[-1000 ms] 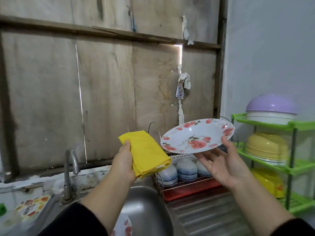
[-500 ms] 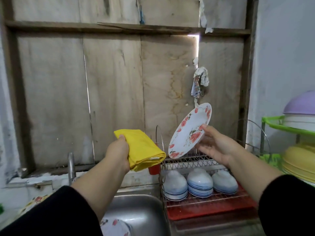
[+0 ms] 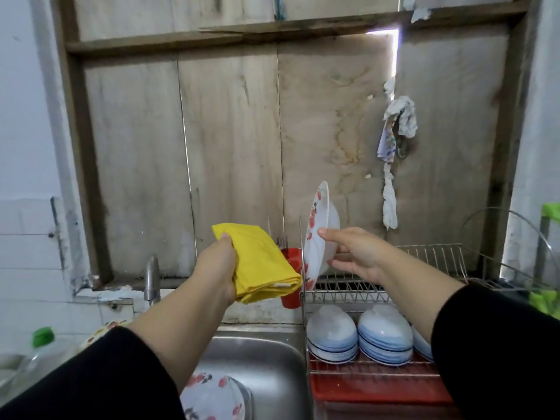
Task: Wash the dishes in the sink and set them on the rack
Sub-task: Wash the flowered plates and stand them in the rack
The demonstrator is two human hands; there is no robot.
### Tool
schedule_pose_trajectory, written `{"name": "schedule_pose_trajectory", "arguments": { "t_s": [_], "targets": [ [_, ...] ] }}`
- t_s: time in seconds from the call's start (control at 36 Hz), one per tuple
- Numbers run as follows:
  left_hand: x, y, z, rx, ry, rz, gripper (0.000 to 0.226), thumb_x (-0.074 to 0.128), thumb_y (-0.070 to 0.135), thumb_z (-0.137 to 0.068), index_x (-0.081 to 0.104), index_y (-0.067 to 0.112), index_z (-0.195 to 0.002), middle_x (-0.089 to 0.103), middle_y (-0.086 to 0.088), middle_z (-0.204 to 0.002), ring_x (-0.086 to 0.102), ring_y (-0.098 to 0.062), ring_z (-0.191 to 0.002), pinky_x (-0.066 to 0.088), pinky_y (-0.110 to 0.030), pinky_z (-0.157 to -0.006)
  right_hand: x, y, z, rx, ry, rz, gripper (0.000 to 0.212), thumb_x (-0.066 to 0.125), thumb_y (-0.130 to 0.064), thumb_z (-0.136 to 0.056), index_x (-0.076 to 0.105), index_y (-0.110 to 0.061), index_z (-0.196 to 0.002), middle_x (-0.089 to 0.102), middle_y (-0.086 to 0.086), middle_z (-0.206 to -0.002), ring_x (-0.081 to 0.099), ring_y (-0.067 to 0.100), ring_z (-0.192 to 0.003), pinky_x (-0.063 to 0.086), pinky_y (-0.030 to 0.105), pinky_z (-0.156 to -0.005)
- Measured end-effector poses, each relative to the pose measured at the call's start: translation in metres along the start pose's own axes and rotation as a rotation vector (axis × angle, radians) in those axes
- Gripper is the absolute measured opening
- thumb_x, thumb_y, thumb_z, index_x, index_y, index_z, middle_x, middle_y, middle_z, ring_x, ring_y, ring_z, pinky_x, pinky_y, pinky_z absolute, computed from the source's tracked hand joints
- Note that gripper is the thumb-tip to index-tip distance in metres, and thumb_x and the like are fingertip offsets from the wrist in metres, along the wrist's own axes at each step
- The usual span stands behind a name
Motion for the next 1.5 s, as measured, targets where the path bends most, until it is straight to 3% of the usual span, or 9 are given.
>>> {"name": "schedule_pose_trajectory", "arguments": {
  "t_s": [0.36,0.58,0.69,0.81,0.97,1.06,1.28,1.39,1.5],
  "targets": [
    [0.001,-0.011,0.003,-0.008,0.055,-0.048,0.047,0.04,0.038,-0.101,0.038,0.012,-0.141,0.052,-0.014,-0.102,0.055,-0.032,-0.087,0.047,-0.046,-0.071,0.013,0.011,-0.01,-0.054,0.014,0.093,0.034,0.076,-0.027,-0.076,0.05,-0.011,-0.09,0.065,0.01,-0.09,0.065,0.024,-0.093,0.052,0.04,-0.092],
    [0.0,-0.023,0.007,-0.023,0.067,-0.042,0.049,0.039,0.04,-0.101,0.037,0.011,-0.141,0.052,-0.017,-0.112,0.055,-0.036,-0.1,0.047,-0.047,-0.078,-0.003,0.007,-0.007,-0.105,0.124,0.353,0.087,0.06,-0.059,-0.081,0.031,-0.008,-0.145,0.045,0.01,-0.142,0.048,0.028,-0.125,0.042,0.046,-0.104],
    [0.003,-0.027,0.007,-0.021,0.062,-0.025,0.05,0.041,0.04,-0.1,0.038,0.011,-0.141,0.051,-0.014,-0.105,0.055,-0.033,-0.086,0.048,-0.043,-0.071,-0.006,0.004,0.006,-0.191,0.148,0.445,0.082,0.055,-0.054,-0.087,0.021,-0.013,-0.149,0.033,0.01,-0.151,0.039,0.027,-0.134,0.036,0.04,-0.107],
    [0.005,-0.029,0.01,0.006,0.039,-0.037,0.05,0.041,0.038,-0.101,0.038,0.01,-0.141,0.051,-0.009,-0.086,0.051,-0.028,-0.067,0.041,-0.038,-0.051,-0.004,-0.002,0.026,-0.319,0.243,0.555,0.067,0.056,-0.046,-0.089,0.032,-0.015,-0.143,0.033,0.007,-0.145,0.042,0.02,-0.126,0.036,0.031,-0.103],
    [-0.011,-0.029,0.004,0.021,0.044,-0.048,0.052,0.042,0.043,-0.099,0.043,0.008,-0.138,0.057,-0.013,-0.101,0.056,-0.029,-0.08,0.046,-0.038,-0.065,0.036,-0.001,0.063,-0.588,0.223,0.55,0.009,0.056,-0.027,-0.093,0.049,-0.022,-0.097,0.04,-0.012,-0.096,0.046,0.007,-0.089,0.04,0.021,-0.085],
    [-0.026,-0.028,0.002,0.055,0.078,-0.094,0.055,0.042,0.044,-0.098,0.046,0.003,-0.135,0.056,-0.014,-0.107,0.055,-0.028,-0.082,0.045,-0.036,-0.068,0.067,0.022,0.061,-0.478,0.106,0.459,0.018,0.053,-0.031,-0.094,0.051,-0.021,-0.109,0.051,-0.002,-0.104,0.05,0.004,-0.086,0.041,0.011,-0.076],
    [-0.08,-0.036,-0.007,0.156,0.089,-0.363,0.05,0.03,0.047,-0.101,0.053,0.012,-0.128,0.056,-0.006,-0.108,0.05,-0.016,-0.075,0.039,-0.029,-0.061,0.14,0.109,0.051,0.148,-0.133,-0.261,0.029,0.057,-0.031,-0.093,0.065,-0.011,-0.112,0.071,0.005,-0.107,0.066,0.022,-0.099,0.052,0.04,-0.09],
    [-0.107,-0.051,-0.016,0.164,0.078,-0.444,0.037,0.028,0.048,-0.1,0.059,0.028,-0.099,0.058,-0.004,-0.116,0.055,-0.024,-0.102,0.044,-0.042,-0.097,0.168,0.137,0.053,0.31,-0.193,-0.479,0.025,0.055,-0.023,-0.093,0.064,-0.007,-0.11,0.074,0.011,-0.095,0.071,0.023,-0.079,0.057,0.033,-0.062],
    [-0.132,-0.075,-0.031,0.089,0.041,-0.562,0.048,0.025,0.053,-0.099,0.058,0.022,-0.114,0.059,-0.008,-0.123,0.054,-0.027,-0.113,0.039,-0.044,-0.104,0.195,0.163,0.061,0.455,-0.267,-0.559,0.024,0.054,-0.025,-0.093,0.065,-0.004,-0.098,0.073,0.016,-0.084,0.071,0.028,-0.067,0.057,0.039,-0.061]
  ]
}}
Point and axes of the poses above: each hand's wrist, its own z-axis away from the middle knuckle, its own x-axis out of the palm, y = z × x, the point moved 7 cm from there along -z, towards the middle knuckle
